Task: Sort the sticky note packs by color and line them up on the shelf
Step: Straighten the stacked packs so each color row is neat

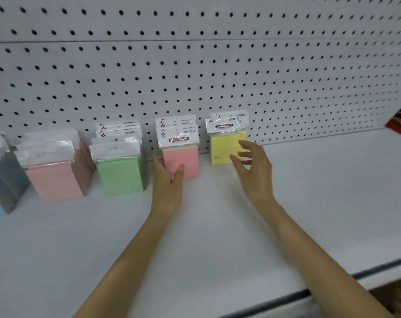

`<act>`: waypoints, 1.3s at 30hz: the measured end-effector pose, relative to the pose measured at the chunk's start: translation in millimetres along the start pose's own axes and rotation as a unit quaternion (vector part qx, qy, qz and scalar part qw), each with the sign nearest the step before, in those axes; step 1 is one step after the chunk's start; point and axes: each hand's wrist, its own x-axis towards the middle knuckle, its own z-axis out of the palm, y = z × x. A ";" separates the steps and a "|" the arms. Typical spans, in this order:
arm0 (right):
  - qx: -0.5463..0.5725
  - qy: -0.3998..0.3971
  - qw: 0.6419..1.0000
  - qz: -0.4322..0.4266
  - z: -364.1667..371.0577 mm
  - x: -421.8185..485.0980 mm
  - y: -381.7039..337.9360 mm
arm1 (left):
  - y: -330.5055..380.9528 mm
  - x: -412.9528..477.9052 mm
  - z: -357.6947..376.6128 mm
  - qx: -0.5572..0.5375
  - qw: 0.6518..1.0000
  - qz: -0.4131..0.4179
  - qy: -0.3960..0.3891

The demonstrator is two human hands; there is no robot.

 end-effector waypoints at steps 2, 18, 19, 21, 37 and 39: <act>0.002 -0.023 0.998 0.052 -17.4 16.7 17.2 | 8.2 -22.8 1.3 0.022 0.999 0.007 0.039; 0.126 -0.220 0.960 0.118 -22.9 66.2 57.9 | 29.1 17.9 130.3 -0.050 0.996 -0.072 0.008; 0.116 -0.226 0.961 0.107 -19.2 64.5 56.6 | 28.9 20.2 132.6 -0.066 0.995 -0.075 -0.001; 0.090 -0.238 0.963 0.087 -12.9 61.4 55.3 | 28.1 19.8 138.4 -0.090 0.993 -0.075 -0.015; 0.073 -0.206 0.975 0.039 -2.7 72.1 72.5 | 10.2 37.7 132.6 -0.101 0.994 0.005 0.034; 0.078 -0.197 0.976 0.044 -3.3 73.2 72.5 | 2.5 40.2 131.5 -0.069 0.996 0.017 0.054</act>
